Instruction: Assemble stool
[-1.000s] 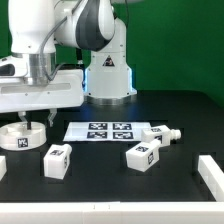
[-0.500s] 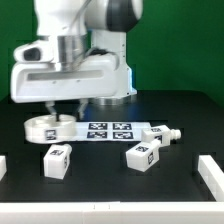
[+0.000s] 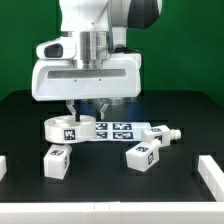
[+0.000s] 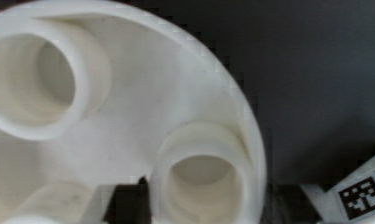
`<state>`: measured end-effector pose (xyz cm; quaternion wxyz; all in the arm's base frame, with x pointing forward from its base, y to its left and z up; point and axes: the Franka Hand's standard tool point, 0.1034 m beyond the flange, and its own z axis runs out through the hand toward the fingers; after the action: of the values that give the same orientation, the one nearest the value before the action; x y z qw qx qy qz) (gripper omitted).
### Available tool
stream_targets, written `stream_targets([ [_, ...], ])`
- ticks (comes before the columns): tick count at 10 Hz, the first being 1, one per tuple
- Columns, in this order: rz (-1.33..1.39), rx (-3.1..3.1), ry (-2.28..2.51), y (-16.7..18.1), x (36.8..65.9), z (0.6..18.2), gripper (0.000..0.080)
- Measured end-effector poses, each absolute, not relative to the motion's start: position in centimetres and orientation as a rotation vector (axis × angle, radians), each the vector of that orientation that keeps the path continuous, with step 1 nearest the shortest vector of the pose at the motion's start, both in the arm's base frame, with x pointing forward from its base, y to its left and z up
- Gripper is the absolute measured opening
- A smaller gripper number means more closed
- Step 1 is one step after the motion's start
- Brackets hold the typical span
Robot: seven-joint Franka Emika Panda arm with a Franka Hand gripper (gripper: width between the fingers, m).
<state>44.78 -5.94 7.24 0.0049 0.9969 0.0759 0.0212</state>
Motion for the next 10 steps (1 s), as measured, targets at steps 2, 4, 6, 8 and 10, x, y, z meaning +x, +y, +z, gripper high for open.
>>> stream_targets([
  [2, 0.028, 3.116, 0.266, -1.9, 49.0, 7.9, 0.0304],
  [4, -0.023, 3.105, 0.442, 2.1, 53.6, 7.4, 0.0304],
  [6, -0.021, 3.127, 0.468, 0.7, 52.6, 6.8, 0.0304],
  [8, -0.021, 3.122, 0.488, 0.9, 52.9, 6.8, 0.0304],
  [10, -0.001, 3.063, 0.62, 3.5, 56.5, 6.9, 0.0304],
])
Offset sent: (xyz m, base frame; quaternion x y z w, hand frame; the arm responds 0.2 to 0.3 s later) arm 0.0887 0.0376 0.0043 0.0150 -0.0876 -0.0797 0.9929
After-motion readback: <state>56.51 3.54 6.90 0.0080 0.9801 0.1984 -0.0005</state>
